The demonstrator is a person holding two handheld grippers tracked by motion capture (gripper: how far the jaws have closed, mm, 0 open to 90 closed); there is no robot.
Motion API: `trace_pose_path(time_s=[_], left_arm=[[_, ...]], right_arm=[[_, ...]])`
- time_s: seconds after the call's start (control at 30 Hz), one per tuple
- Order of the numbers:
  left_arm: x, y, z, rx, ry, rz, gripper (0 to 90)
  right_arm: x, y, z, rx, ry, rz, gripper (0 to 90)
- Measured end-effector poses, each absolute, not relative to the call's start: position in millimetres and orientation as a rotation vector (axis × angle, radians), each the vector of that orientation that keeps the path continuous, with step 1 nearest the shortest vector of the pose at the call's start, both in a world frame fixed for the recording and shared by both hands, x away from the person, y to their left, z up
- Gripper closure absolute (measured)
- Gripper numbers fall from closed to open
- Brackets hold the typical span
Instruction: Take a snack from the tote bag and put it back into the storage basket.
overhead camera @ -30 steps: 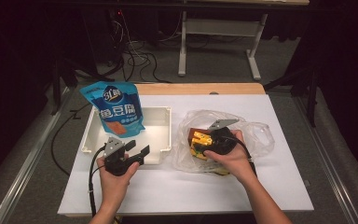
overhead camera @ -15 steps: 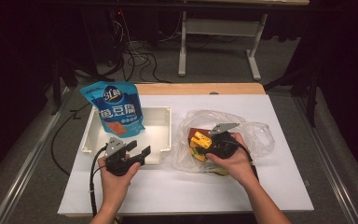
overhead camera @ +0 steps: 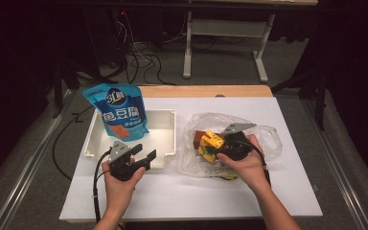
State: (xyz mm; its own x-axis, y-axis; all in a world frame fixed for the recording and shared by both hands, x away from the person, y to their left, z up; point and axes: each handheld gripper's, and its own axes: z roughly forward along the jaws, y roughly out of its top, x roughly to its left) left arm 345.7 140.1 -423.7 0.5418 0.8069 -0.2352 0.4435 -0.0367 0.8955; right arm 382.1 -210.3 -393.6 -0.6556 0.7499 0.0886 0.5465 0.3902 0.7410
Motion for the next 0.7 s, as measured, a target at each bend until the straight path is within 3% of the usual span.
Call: trace_pose_path(time_s=[0.53,0.7], left_arm=[[339,99,-407,1.696,0.88,0.37,27.7],[338,78,-403,1.729,0.817,0.299,17.9]], right_arm=[[378,-212,-363,1.141,2.356,1.161,52.4],[377,-212,-354,1.136,2.35,1.201,52.4]])
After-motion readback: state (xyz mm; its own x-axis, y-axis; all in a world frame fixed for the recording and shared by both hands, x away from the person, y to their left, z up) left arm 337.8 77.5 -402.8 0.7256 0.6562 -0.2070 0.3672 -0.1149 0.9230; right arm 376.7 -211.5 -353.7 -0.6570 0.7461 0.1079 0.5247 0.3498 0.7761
